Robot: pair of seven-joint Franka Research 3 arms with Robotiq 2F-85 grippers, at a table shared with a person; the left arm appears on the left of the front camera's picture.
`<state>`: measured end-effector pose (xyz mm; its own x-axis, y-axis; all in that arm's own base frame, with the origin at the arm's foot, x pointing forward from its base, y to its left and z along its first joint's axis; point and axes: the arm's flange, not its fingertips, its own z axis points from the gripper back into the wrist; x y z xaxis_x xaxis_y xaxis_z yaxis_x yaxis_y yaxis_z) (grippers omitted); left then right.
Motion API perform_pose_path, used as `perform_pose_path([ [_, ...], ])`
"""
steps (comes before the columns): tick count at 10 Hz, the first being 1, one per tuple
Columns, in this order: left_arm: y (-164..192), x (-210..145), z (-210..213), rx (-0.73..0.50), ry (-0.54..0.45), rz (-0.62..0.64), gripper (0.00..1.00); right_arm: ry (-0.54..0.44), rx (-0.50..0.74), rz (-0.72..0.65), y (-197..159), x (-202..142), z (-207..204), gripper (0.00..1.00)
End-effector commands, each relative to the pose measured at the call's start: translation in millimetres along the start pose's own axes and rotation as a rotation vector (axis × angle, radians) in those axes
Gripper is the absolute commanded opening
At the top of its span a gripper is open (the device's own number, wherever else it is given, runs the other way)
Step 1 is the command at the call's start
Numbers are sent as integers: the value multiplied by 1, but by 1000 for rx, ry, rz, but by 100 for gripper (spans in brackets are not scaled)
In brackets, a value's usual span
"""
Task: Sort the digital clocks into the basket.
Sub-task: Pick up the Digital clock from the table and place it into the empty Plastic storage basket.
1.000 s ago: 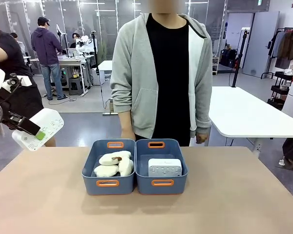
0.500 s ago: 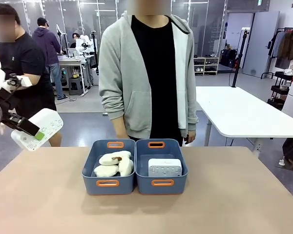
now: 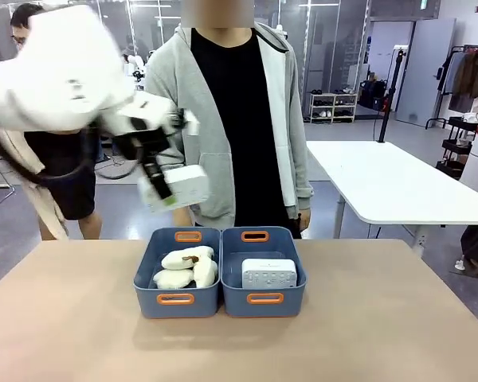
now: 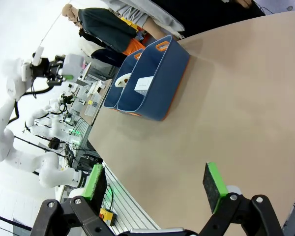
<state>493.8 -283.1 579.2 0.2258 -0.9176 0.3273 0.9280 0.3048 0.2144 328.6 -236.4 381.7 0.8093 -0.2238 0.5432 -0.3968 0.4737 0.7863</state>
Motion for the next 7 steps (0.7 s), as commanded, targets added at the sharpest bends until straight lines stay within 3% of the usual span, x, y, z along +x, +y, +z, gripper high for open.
perform_pose_path([
  [1,24,54,-19,20,52,-244,52,14,-10,-12,4,0,1,100],
  [3,8,98,-62,45,30,-445,52,14,-10,-12,4,0,1,100],
  [5,4,123,-104,31,35,-562,52,14,-10,-12,4,0,1,100],
  [6,7,130,-116,60,45,-547,52,14,-10,-12,4,0,1,100],
  [7,4,139,-133,8,18,-499,52,14,-10,-12,4,0,1,100],
])
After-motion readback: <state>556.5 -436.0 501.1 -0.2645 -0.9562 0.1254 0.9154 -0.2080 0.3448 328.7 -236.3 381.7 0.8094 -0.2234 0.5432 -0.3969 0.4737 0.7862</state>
